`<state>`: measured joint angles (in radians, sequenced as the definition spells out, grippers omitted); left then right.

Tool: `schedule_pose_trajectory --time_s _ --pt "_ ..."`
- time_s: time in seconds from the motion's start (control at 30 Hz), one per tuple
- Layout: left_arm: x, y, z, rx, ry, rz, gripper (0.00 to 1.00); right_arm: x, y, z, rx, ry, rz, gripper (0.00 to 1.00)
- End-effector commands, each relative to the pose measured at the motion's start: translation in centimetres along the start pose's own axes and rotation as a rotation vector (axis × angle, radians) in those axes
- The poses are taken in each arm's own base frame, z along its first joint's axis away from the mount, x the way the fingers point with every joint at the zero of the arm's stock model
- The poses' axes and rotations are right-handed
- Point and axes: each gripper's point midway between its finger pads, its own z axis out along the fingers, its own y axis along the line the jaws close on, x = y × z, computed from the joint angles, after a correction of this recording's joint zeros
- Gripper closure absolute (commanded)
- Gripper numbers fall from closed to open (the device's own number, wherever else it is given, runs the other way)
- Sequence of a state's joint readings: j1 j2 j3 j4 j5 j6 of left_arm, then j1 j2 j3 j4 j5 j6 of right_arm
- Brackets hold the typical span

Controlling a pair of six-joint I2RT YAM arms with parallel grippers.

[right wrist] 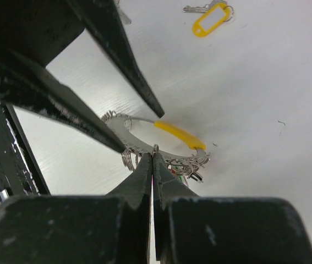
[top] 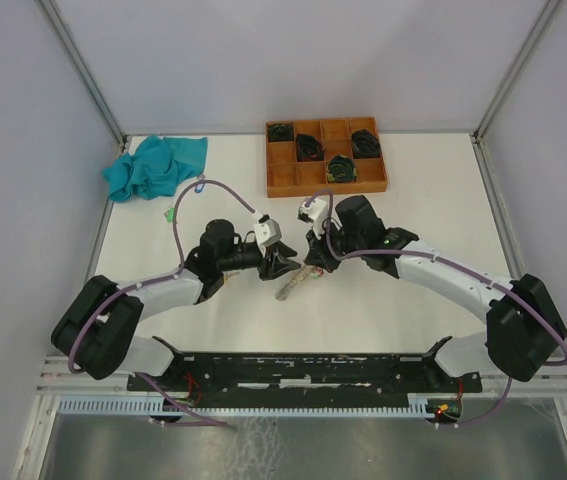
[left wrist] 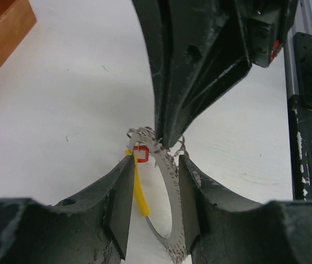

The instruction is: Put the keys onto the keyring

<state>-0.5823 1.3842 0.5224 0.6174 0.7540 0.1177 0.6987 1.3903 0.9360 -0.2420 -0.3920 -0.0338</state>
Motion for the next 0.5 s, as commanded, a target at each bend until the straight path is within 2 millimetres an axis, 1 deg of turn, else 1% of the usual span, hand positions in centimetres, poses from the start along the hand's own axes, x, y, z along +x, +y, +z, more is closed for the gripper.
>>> schedule_pose_trajectory --time_s 0.0,0.1,0.2,0.3,0.47 --pt "-3.3 1.2 -0.5 -0.021 -0.118 0.024 0.57 -2.8 1.2 0.1 -0.083 -0.138 -0.146 0.99" --pt "-3.4 1.2 -0.5 -0.007 -0.123 0.024 0.59 -3.1 1.7 0.0 -0.112 -0.176 -0.205 0.99" --pt "-3.5 1.5 -0.7 -0.008 -0.128 0.033 0.61 -3.2 1.8 -0.3 -0.114 -0.186 -0.262 0.99" --pt "-2.7 1.5 -0.5 0.011 -0.106 0.042 0.61 -3.6 1.8 -0.6 -0.110 -0.198 -0.293 0.99" --pt "-1.4 1.8 -0.2 0.008 -0.063 0.031 0.59 -3.9 1.5 -0.3 -0.106 -0.201 -0.299 0.99"
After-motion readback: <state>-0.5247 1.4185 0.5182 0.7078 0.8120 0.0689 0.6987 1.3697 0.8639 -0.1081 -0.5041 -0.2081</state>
